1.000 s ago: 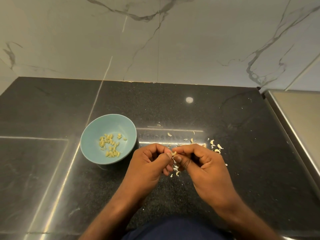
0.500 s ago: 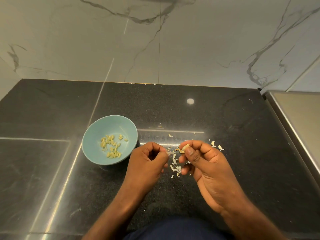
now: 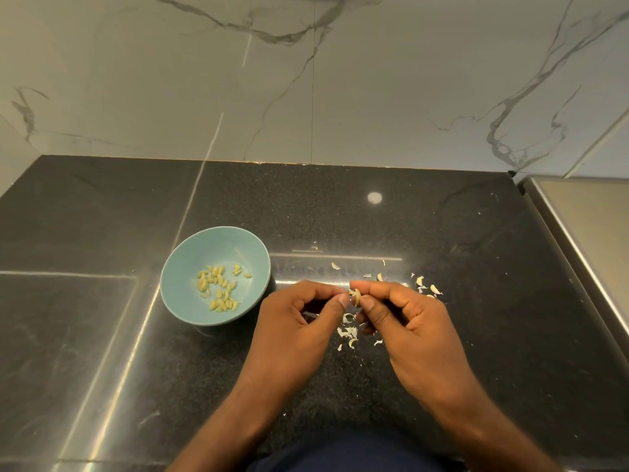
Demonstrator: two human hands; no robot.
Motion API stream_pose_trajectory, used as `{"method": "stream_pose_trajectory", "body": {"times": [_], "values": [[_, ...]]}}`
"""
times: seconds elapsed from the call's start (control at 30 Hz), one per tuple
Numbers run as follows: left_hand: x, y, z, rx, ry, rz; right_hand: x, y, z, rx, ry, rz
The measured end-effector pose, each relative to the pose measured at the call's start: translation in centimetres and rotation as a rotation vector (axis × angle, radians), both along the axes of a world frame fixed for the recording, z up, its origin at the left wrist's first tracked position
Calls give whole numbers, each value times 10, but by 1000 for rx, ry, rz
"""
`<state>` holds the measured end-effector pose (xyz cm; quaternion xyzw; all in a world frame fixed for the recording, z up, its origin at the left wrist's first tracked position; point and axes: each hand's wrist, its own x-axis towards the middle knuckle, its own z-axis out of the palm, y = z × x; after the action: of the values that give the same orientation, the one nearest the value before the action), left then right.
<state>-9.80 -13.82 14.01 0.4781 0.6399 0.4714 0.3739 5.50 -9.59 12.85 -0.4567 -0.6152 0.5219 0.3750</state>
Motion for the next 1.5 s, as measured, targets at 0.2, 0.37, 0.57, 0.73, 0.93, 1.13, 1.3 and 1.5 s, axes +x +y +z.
{"method": "stream_pose_trajectory", "body": {"times": [0.2, 0.37, 0.57, 0.73, 0.93, 1.13, 1.3, 1.5], "values": [[-1, 2, -2, -64, -200, -44, 3, -1, -6, 275, -168, 81], [-2, -1, -4, -71, -269, -51, 5, 2, -7, 287, -162, 127], [-3, -1, -3, -81, -345, -54, 3, 0, -3, 191, -57, 94], [-4, -1, -4, -89, -343, -43, 4, -2, -3, 70, 7, 91], [-5, -1, -5, -109, -355, -40, 3, 0, -3, 10, 60, 90], [-4, 0, -5, -102, -406, -33, 3, 0, 0, 18, 41, 78], [-5, 0, -6, -97, -367, -53, 4, -1, 0, 35, 2, 74], [-4, 1, -9, -93, -294, -57, 5, -1, -1, 26, -37, 73]]}}
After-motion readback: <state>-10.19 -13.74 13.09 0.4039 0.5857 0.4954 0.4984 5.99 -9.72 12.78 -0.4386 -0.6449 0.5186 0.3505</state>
